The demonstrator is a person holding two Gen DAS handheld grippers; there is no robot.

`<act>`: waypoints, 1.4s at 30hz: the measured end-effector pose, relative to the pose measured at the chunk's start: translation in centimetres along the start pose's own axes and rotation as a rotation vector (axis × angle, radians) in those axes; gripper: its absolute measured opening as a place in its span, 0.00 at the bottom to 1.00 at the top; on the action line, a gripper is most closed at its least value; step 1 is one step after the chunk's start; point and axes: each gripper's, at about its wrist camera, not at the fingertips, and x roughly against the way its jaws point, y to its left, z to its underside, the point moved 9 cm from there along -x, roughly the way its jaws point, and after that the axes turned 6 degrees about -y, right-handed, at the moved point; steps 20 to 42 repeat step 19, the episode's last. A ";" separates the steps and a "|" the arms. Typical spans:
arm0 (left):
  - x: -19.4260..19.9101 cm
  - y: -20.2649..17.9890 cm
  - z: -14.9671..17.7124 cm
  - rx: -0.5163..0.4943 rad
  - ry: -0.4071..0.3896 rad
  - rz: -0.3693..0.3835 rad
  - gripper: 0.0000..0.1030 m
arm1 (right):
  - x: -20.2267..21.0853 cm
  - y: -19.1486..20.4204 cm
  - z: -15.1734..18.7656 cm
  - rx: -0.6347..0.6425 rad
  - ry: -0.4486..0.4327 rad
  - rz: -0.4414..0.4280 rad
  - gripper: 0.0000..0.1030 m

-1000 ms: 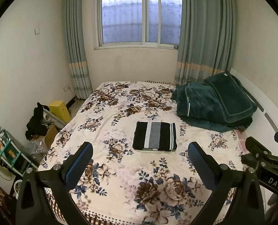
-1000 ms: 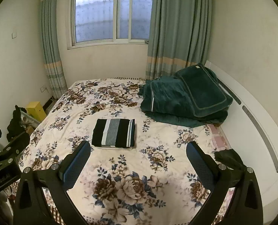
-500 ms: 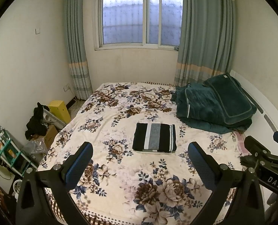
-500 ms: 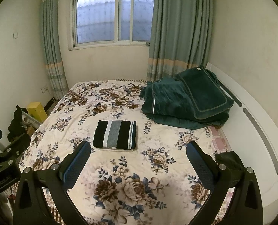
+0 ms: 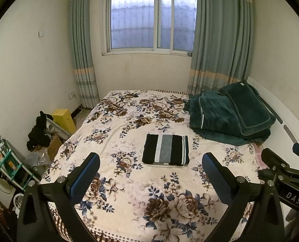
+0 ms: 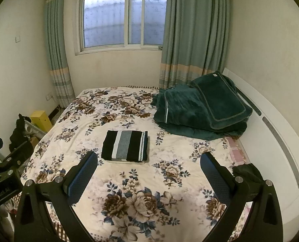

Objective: Fold small clothes

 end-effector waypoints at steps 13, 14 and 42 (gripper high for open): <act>0.2 0.0 0.1 0.002 -0.002 -0.002 1.00 | -0.5 0.3 -0.3 0.001 -0.003 -0.008 1.00; 0.2 0.0 0.1 0.002 -0.004 -0.002 1.00 | -0.4 0.3 -0.2 0.001 -0.003 -0.006 1.00; 0.1 0.0 -0.8 -0.002 -0.018 -0.003 1.00 | -0.2 0.3 -0.1 -0.001 -0.004 -0.005 1.00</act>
